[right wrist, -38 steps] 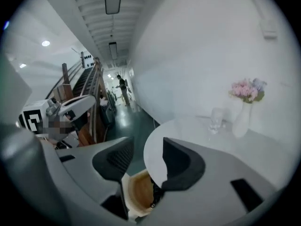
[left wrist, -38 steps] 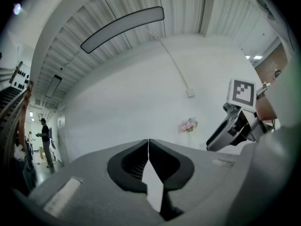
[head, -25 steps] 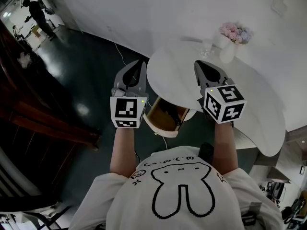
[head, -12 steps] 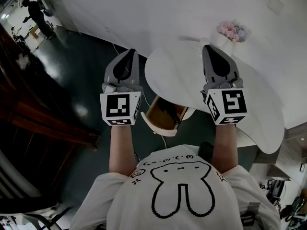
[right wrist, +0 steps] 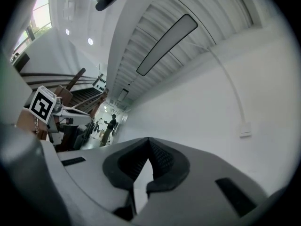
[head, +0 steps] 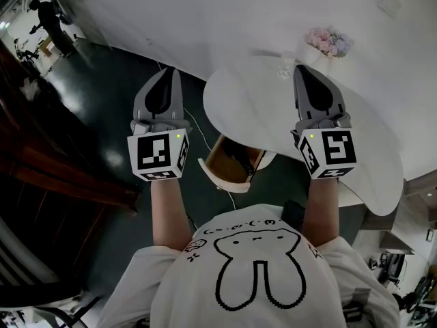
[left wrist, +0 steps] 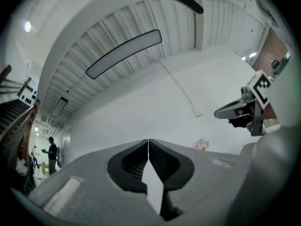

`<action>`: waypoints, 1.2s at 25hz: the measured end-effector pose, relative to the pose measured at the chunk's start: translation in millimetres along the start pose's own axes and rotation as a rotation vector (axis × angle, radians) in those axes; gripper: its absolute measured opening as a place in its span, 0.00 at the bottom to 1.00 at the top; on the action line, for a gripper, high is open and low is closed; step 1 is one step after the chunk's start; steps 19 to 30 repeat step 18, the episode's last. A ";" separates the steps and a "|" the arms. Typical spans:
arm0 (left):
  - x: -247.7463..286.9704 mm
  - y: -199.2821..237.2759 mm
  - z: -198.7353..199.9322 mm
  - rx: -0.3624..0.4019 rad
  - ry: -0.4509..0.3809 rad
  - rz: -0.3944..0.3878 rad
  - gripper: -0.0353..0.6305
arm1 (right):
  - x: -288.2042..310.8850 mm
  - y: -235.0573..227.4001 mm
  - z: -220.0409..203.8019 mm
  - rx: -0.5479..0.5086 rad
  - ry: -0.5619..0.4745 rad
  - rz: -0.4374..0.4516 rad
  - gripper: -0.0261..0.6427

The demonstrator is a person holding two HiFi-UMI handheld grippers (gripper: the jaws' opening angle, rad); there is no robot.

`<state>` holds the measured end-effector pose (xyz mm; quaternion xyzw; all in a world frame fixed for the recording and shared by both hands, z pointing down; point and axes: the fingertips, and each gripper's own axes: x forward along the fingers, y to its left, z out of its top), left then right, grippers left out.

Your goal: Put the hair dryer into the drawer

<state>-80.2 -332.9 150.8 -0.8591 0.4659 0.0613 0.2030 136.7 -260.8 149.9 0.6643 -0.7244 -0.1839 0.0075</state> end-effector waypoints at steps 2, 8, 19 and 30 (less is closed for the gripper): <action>-0.7 0.0 2.4 0.003 -0.005 0.002 0.08 | -0.1 0.3 -1.5 -0.001 0.007 0.001 0.03; -1.8 -4.5 3.7 0.000 -0.008 -0.010 0.08 | 3.3 7.4 -0.4 -0.028 0.011 0.025 0.03; -2.8 -2.3 5.0 0.017 -0.008 0.000 0.08 | 6.7 11.5 -0.5 -0.062 0.015 0.013 0.03; -2.8 -2.3 5.0 0.017 -0.008 0.000 0.08 | 6.7 11.5 -0.5 -0.062 0.015 0.013 0.03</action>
